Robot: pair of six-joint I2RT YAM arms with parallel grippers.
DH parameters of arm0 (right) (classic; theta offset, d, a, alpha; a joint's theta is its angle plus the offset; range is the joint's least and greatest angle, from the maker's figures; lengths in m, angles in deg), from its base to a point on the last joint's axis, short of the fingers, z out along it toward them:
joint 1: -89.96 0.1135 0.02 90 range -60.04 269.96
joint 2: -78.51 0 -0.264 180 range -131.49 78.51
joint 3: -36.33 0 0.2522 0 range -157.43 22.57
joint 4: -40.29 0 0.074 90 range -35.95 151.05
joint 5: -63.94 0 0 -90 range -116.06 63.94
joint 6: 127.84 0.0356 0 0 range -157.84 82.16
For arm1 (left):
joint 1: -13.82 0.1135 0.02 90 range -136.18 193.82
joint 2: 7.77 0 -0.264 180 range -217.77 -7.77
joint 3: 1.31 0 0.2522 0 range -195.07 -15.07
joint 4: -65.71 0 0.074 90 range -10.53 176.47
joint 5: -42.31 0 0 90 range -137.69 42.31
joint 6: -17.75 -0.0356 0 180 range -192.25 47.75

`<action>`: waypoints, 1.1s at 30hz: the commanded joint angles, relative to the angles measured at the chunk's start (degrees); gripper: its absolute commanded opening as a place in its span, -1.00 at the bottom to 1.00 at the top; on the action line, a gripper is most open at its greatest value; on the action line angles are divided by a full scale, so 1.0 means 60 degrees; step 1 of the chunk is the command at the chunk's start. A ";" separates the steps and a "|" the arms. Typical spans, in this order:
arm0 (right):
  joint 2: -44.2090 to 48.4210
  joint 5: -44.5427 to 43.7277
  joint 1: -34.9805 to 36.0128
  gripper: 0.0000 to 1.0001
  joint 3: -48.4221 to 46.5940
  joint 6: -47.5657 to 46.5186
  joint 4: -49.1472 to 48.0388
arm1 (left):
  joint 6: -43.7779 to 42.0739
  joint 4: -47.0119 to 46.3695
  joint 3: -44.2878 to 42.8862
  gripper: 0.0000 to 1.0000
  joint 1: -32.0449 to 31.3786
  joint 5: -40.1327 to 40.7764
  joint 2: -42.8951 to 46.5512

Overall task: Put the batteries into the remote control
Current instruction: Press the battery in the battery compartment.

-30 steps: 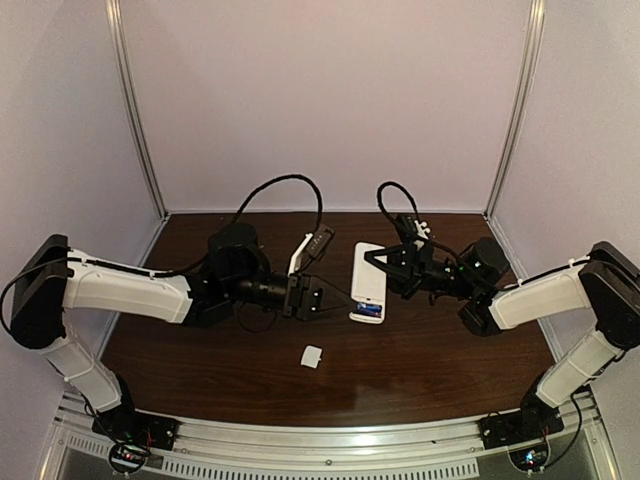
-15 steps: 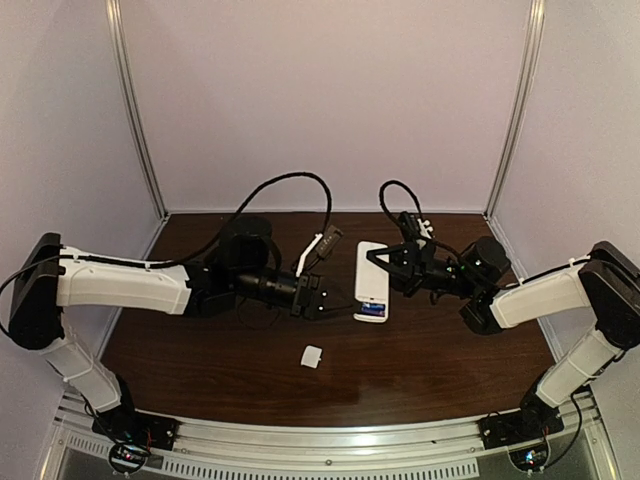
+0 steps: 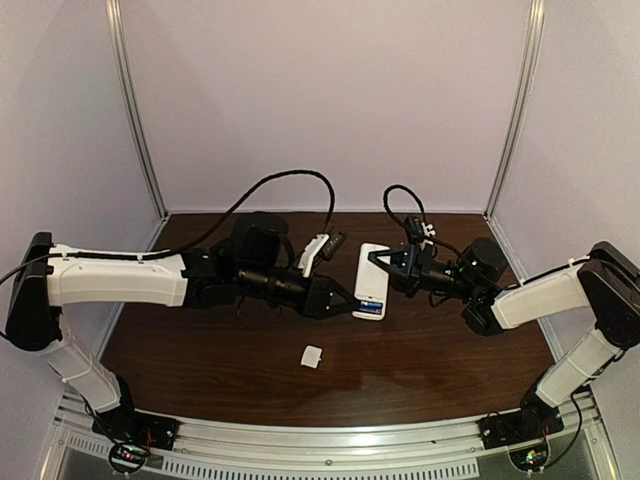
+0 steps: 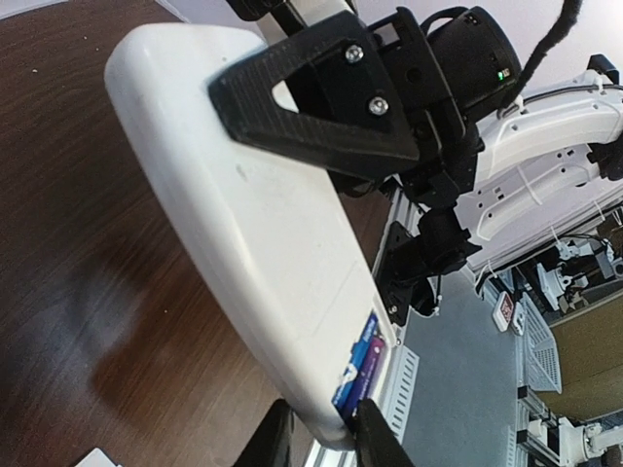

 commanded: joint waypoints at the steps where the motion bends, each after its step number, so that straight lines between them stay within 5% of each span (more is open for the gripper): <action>1: 0.0376 -0.0046 0.0253 -1.00 -0.0203 0.1064 -0.2647 | -0.0775 0.1549 -0.0018 -0.49 0.0065 0.2140 -0.0584; 6: 0.0441 -0.0041 0.0252 -1.00 -0.0145 0.0677 -0.2093 | -0.0553 0.0419 0.0265 -0.06 0.0065 0.0950 -0.0426; 13: 0.0611 -0.0147 0.0304 -1.00 -0.0154 0.0108 -0.1313 | -0.0110 -0.0564 0.0022 0.17 -0.0007 0.0262 -0.0772; 33: 0.1506 -0.0468 0.0367 -1.00 -0.0312 -0.1443 0.1180 | 0.1660 0.0245 -0.0363 -0.22 -0.0021 0.1253 -0.1532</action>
